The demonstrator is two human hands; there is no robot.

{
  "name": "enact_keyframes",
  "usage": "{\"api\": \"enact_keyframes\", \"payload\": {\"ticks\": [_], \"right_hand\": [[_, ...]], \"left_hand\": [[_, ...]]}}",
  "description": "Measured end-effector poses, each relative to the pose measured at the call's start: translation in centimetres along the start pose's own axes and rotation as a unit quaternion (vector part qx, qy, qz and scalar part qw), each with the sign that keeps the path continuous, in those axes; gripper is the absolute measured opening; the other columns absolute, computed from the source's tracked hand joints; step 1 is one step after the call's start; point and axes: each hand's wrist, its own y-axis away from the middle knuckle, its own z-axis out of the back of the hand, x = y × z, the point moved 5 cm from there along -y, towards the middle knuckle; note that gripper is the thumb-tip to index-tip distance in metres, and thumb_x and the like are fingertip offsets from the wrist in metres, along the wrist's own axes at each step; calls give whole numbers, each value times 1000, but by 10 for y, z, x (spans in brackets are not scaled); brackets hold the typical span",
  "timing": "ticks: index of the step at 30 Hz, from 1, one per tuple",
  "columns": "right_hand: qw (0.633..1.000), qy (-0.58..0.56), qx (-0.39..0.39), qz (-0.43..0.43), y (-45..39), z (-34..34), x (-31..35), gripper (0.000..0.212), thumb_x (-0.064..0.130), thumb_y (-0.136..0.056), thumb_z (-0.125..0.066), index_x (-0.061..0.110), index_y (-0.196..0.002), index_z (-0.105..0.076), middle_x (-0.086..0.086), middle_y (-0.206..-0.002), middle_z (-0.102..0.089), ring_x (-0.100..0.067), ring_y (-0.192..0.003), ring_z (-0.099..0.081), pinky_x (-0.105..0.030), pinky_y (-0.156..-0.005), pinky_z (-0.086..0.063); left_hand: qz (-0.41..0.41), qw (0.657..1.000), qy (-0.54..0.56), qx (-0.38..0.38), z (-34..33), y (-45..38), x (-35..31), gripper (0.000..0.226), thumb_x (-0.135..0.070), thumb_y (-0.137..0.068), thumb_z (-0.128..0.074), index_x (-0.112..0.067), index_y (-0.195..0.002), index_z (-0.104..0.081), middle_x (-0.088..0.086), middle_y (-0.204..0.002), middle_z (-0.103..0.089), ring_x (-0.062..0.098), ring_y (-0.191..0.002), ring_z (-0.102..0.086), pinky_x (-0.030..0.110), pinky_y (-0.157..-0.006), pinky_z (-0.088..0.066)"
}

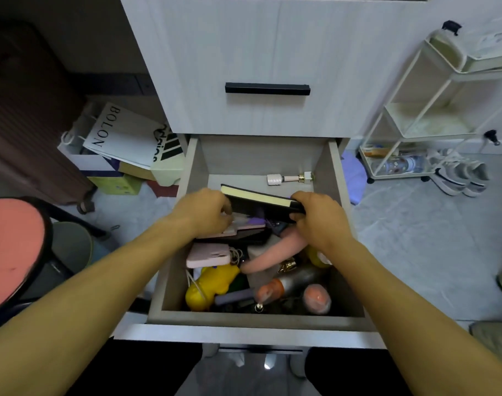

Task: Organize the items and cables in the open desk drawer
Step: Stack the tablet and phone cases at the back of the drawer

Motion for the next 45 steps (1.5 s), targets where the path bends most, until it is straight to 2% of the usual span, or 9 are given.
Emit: {"api": "enact_keyframes", "payload": {"ticks": [3,5,7,9,18,24,31,40,45], "right_hand": [[1000,-9,1,-2,-2,1,4,19,13,-85,-60,16,-104,-63,-6,-94,-67,-29,-87,-61,-42,-71,-54],[1000,3,9,15,-7,4,12,18,15,-86,-60,20,-104,-62,-3,-94,-67,-26,-90,-61,-39,-72,-53],[999,6,5,43,-12,8,25,20,17,-88,-60,22,-108,-62,-1,-99,-67,-25,-94,-59,-37,-74,-52],[998,-7,-8,61,-17,11,36,23,19,-90,-60,21,-112,-62,-2,-103,-66,-24,-97,-58,-37,-76,-52],[982,-171,3,-86,-67,-6,0,53,7,-86,-61,11,-134,-40,-11,-115,-58,-30,-100,-58,-45,-86,-52],[985,-12,151,-78,-101,-60,-22,47,29,-87,-64,10,-129,-53,-16,-128,-54,-33,-115,-53,-39,-95,-48],[968,164,180,-59,-133,-96,-32,90,69,-77,-56,30,-150,-20,-12,-154,-19,-39,-145,-6,-62,-113,-2],[979,129,155,-37,-98,-95,-25,58,58,-92,-42,16,-132,-48,-17,-133,-38,-37,-122,-40,-45,-100,-38],[979,152,130,-45,-117,-78,-41,72,57,-86,-54,16,-143,-38,-15,-151,-21,-38,-140,-19,-49,-115,-20]], "left_hand": [[-53,970,-51,-231,30,21,-13,21,-35,-86,-65,-15,-91,-61,5,-90,-60,26,-85,-58,32,-62,-44],[-99,945,-82,-302,37,24,-22,39,-31,-77,-75,-11,-106,-59,12,-109,-56,32,-102,-55,40,-74,-50],[-109,964,-108,-219,34,10,-25,57,-34,-81,-73,-16,-130,-52,14,-135,-50,32,-124,-47,44,-96,-47],[-91,976,-123,-158,36,-5,-24,39,-36,-90,-62,-23,-125,-52,8,-124,-60,28,-111,-57,39,-88,-51],[-93,960,-113,-240,66,-49,9,22,-31,-93,-59,-18,-109,-58,5,-98,-65,31,-91,-62,34,-64,-37],[-68,960,-27,-269,51,-74,24,28,-38,-92,-61,-13,-101,-54,8,-87,-63,31,-77,-61,34,-61,-43],[-70,939,-39,-333,42,-85,21,21,-29,-87,-68,-13,-99,-60,8,-87,-64,32,-81,-59,40,-73,-41],[-50,961,-32,-269,25,-91,28,22,-31,-94,-59,-15,-108,-55,8,-98,-63,30,-91,-59,38,-76,-40],[-32,972,-32,-229,8,-84,19,19,-28,-92,-60,-15,-106,-56,7,-100,-62,31,-93,-58,38,-77,-38]]}}
